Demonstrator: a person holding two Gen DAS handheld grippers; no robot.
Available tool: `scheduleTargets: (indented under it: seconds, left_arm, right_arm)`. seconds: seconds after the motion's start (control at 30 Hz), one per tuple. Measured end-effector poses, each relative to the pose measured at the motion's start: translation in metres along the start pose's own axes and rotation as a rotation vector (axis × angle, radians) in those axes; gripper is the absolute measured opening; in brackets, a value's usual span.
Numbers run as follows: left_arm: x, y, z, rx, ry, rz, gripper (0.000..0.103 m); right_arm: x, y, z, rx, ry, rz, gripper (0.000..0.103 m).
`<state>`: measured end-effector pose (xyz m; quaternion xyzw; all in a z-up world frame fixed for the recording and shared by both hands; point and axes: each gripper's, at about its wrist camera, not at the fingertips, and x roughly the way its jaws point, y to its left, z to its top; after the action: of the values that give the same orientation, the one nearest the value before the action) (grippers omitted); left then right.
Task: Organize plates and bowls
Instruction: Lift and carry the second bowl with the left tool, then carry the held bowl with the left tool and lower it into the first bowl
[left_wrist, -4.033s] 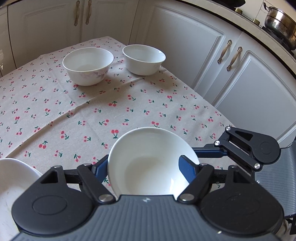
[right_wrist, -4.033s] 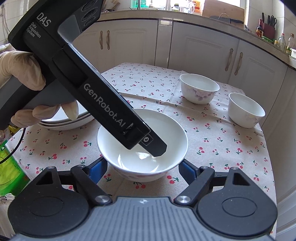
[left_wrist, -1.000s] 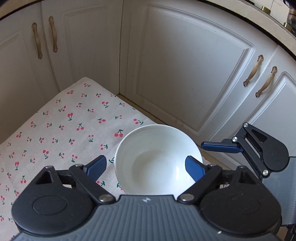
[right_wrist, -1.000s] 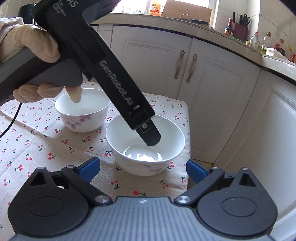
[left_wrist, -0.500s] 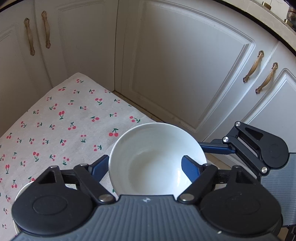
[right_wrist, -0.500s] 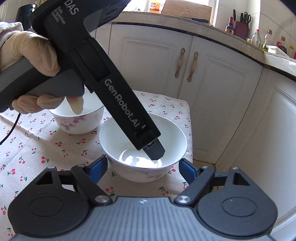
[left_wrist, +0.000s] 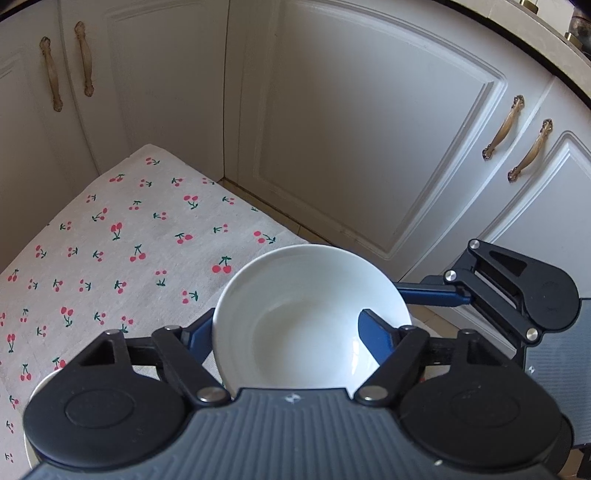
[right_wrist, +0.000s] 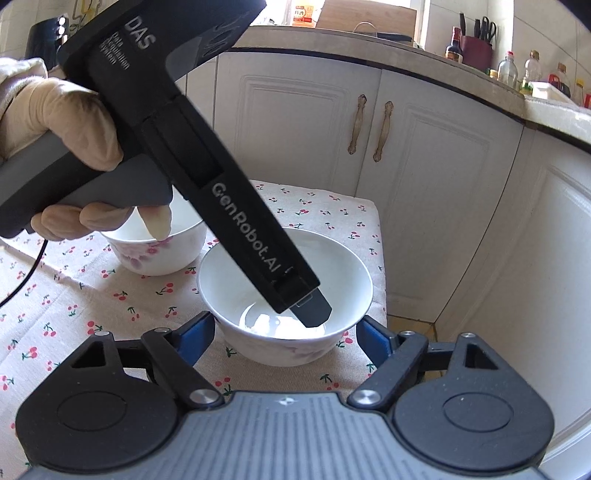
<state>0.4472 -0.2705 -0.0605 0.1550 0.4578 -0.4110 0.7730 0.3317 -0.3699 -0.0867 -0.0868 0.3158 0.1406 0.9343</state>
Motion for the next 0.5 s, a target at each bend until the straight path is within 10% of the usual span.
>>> scheduleTargets:
  seconds: [0.5]
  left_arm:
    - [-0.0035, -0.0035, -0.0036, 0.004, 0.004, -0.002, 0.078]
  right_arm:
    - [-0.0053, 0.0069, 0.0045, 0.002, 0.022, -0.003, 0.087]
